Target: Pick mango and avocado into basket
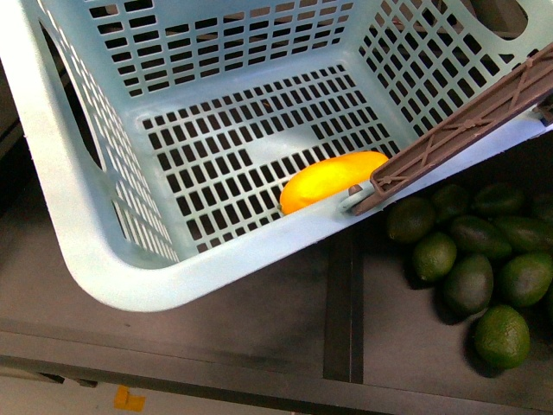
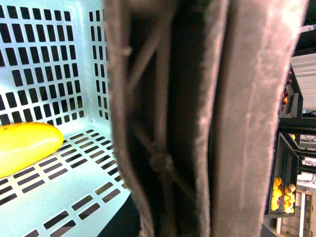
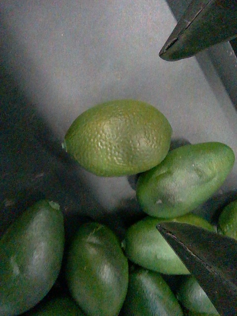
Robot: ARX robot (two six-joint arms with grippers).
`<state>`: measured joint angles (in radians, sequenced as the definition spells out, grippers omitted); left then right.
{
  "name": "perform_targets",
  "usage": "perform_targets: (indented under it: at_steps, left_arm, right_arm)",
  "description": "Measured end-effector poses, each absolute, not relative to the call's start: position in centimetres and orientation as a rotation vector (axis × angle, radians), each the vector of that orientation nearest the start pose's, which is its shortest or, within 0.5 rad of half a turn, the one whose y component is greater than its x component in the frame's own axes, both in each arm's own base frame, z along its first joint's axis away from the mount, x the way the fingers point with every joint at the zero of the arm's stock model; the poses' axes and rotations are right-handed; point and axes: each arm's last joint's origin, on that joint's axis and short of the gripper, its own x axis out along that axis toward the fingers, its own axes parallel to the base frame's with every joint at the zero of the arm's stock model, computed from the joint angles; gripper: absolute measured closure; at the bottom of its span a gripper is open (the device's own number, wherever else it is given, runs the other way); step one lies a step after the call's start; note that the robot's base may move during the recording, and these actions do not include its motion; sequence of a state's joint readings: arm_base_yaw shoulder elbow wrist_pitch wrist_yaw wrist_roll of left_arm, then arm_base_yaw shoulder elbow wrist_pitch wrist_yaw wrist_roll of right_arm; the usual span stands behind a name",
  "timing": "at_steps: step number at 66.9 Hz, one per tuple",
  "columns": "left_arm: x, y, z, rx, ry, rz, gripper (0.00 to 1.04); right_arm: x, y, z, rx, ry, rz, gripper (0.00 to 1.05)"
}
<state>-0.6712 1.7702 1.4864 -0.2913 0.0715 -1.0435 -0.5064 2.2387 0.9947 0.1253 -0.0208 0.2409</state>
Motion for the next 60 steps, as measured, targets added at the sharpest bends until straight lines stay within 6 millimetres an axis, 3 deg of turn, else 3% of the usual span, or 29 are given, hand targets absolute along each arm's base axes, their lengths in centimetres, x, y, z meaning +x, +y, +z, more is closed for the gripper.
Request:
perform_targets:
  at_steps: [14, 60]
  left_arm:
    - [31.6, -25.4, 29.9, -0.796, 0.875, -0.361, 0.90]
    - [31.6, -25.4, 29.9, -0.795, 0.874, -0.359, 0.90]
  right_arm:
    - [32.0, -17.8, -0.7, 0.498, 1.087, -0.562, 0.09]
    - [34.4, -18.7, -3.4, 0.524, 1.101, -0.570, 0.09]
